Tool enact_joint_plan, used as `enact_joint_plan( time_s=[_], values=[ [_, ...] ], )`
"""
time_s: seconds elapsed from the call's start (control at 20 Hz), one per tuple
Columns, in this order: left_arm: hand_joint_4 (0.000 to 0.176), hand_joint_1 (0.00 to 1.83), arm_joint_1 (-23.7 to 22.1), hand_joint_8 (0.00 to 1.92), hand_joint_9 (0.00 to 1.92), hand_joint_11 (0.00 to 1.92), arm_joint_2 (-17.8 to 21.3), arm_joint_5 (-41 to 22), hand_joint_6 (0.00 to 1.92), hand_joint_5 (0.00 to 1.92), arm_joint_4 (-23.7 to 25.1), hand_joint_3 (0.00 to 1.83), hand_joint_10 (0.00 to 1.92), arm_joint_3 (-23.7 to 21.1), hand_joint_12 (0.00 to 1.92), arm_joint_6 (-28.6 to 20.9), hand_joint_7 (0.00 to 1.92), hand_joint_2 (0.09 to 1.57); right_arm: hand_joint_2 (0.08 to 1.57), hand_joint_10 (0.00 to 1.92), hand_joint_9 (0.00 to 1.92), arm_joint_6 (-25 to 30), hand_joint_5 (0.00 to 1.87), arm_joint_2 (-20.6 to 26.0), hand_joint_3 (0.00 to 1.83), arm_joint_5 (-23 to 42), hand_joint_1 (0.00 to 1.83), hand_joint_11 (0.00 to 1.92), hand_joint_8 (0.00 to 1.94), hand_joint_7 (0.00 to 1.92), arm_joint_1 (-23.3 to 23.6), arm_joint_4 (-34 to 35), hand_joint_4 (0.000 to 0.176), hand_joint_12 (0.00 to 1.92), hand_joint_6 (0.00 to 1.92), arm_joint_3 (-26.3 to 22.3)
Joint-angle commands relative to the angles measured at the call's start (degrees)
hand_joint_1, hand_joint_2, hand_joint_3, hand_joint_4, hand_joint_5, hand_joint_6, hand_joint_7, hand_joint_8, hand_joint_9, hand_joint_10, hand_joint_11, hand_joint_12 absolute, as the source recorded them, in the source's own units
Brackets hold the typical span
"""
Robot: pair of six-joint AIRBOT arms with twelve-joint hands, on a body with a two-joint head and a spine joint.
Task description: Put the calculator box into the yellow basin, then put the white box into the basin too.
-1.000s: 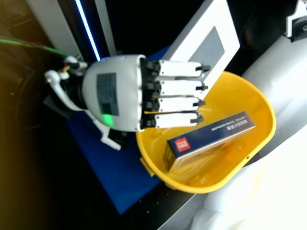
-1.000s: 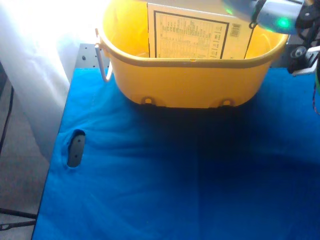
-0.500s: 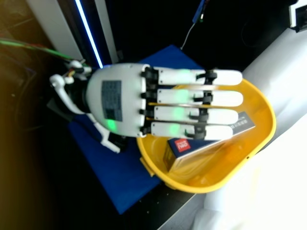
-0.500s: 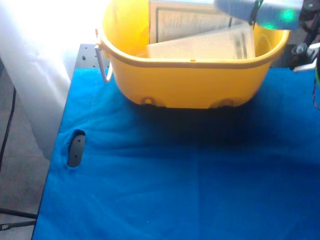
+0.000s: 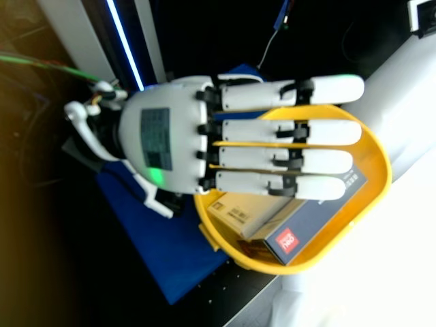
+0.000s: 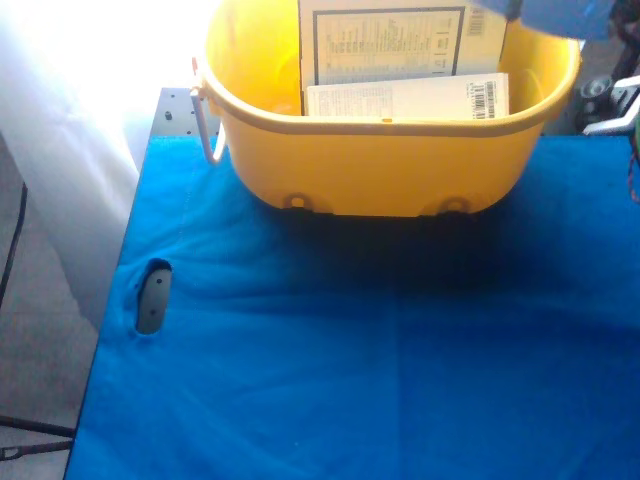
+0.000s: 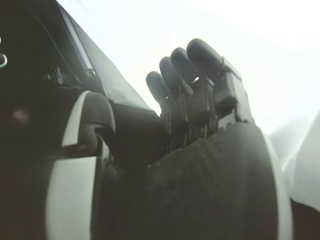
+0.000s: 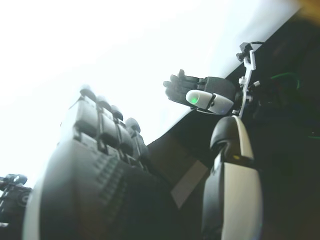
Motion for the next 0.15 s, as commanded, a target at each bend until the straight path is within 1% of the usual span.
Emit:
enact_joint_plan(
  time_s=[0.0,0.05,0.1],
  values=[
    [0.000,0.84,-0.7,0.55,0.27,0.14,0.9,-8.6,0.67,0.42,0.6,0.00,1.07,-0.7,1.56,-0.2,0.43,1.22,1.17,0.01,0.20,0.7,0.66,0.8,0.00,-7.7,0.99,0.00,0.00,0.30,0.8,-2.0,0.000,0.58,0.15,0.1],
    [0.000,0.84,-0.2,0.54,0.31,0.17,2.2,-10.3,0.70,0.44,1.3,0.00,1.02,-2.4,1.52,-0.2,0.47,1.22,1.19,0.04,0.33,0.7,0.75,1.9,0.02,-8.7,1.05,0.00,0.02,0.43,0.2,-2.0,0.000,1.09,1.05,-0.4],
    [0.090,0.85,0.1,0.56,0.37,0.22,3.1,-11.2,1.35,0.58,1.7,0.01,1.00,-3.3,1.52,-0.3,0.53,1.28,1.25,0.31,0.49,0.7,0.69,2.7,0.02,-9.9,1.06,0.10,0.05,0.60,-0.5,-2.0,0.000,1.42,1.36,-0.9]
  ],
)
